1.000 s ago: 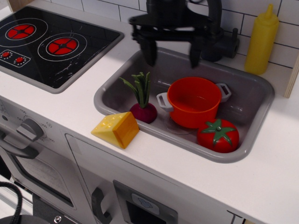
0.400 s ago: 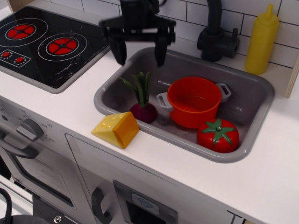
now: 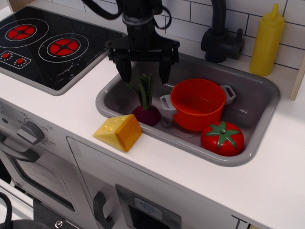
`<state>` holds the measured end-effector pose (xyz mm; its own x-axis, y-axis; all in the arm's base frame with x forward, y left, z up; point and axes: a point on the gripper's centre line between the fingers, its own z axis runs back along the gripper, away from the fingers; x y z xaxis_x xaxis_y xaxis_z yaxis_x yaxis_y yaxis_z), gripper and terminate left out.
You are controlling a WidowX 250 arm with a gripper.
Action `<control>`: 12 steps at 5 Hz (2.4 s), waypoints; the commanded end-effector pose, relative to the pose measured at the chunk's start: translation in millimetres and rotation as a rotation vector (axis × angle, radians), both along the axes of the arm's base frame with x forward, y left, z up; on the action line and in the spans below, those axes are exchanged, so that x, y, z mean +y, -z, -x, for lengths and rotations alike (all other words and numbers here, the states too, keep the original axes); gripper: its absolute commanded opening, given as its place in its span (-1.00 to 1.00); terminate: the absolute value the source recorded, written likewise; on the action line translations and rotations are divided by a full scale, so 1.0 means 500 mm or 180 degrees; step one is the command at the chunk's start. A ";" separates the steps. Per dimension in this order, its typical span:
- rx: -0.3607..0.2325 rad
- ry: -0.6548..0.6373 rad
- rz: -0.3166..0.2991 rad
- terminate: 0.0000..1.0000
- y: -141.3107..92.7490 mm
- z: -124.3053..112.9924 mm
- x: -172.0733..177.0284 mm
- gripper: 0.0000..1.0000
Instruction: Put beet in pot sink
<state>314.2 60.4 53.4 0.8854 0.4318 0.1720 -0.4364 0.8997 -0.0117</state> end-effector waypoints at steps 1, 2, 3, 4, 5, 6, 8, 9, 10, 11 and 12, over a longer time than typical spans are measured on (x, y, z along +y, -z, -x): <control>-0.0056 -0.0072 -0.0235 -1.00 0.016 -0.011 0.007 -1.00; -0.0053 -0.0114 -0.0290 -1.00 0.005 -0.010 0.011 -1.00; -0.0092 -0.0218 -0.0385 -1.00 -0.013 -0.009 0.014 -1.00; 0.0014 -0.0462 -0.0403 -1.00 -0.062 -0.007 0.021 -1.00; -0.0109 -0.0605 -0.0338 -1.00 -0.125 0.004 0.013 -1.00; -0.0133 -0.0641 -0.0092 -1.00 -0.167 -0.003 -0.018 -1.00; -0.0177 -0.0629 0.0085 -1.00 -0.138 -0.046 -0.106 -1.00; -0.0173 -0.0641 0.0002 -1.00 -0.112 -0.055 -0.118 -1.00; -0.0121 -0.0606 -0.0068 -1.00 -0.092 -0.060 -0.127 -1.00; -0.0084 -0.0760 0.0018 -1.00 -0.097 -0.077 -0.121 -1.00; 0.0035 -0.0906 0.0073 -1.00 -0.095 -0.097 -0.118 1.00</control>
<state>358.2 -3.0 83.5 0.7399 0.6629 0.1148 -0.6682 0.7439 0.0114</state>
